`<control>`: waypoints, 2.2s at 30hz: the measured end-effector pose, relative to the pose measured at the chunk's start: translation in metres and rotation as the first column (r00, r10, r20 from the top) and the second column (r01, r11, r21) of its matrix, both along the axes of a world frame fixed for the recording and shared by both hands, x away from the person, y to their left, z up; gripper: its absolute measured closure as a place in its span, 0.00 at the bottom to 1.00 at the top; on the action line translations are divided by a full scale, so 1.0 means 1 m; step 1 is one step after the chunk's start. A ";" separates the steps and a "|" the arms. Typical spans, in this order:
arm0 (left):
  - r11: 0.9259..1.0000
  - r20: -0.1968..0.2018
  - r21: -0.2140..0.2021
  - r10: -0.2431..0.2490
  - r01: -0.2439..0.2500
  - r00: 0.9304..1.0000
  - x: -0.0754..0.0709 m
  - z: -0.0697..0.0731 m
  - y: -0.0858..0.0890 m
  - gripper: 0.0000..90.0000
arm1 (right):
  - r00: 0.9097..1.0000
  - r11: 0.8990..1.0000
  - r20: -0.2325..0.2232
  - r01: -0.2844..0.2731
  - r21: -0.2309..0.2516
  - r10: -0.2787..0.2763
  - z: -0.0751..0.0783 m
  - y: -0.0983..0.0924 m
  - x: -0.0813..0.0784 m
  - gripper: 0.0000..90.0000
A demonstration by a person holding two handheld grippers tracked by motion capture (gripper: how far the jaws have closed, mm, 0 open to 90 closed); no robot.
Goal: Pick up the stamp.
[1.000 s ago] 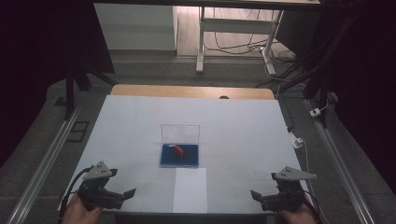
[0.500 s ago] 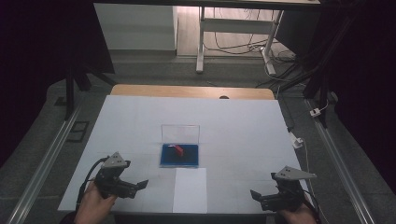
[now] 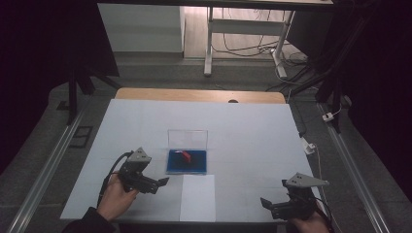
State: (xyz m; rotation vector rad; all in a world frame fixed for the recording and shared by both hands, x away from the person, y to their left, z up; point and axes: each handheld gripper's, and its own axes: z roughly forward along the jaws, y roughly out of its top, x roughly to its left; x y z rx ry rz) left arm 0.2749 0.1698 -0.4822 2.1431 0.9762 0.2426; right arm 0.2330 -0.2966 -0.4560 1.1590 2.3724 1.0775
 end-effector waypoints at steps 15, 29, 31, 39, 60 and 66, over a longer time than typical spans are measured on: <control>0.998 -0.008 0.020 -0.051 0.051 0.999 0.034 0.001 -0.031 0.00 | 1.000 1.000 0.000 -0.005 -0.002 0.005 0.000 0.000 0.000 0.00; 0.991 0.009 0.106 -0.089 0.087 0.996 0.058 -0.009 -0.061 0.00 | 1.000 1.000 0.002 -0.009 -0.003 0.009 0.000 0.000 0.000 0.00; 0.990 0.015 0.117 -0.080 0.078 0.997 0.061 -0.010 -0.064 0.00 | 1.000 1.000 0.002 -0.009 -0.003 0.009 0.000 0.000 0.000 0.00; 0.988 0.006 0.143 -0.061 0.060 0.998 0.075 -0.016 -0.074 0.05 | 1.000 1.000 0.002 -0.009 -0.003 0.009 0.000 0.000 0.000 0.00; 0.989 -0.011 0.140 -0.052 0.053 0.999 0.076 -0.014 -0.073 0.64 | 1.000 1.000 0.003 -0.013 -0.004 0.013 0.000 0.000 0.000 0.00; 0.986 0.001 0.154 -0.059 0.058 0.998 0.075 -0.014 -0.075 0.64 | 1.000 1.000 0.004 -0.014 -0.004 0.014 0.000 0.000 0.000 0.00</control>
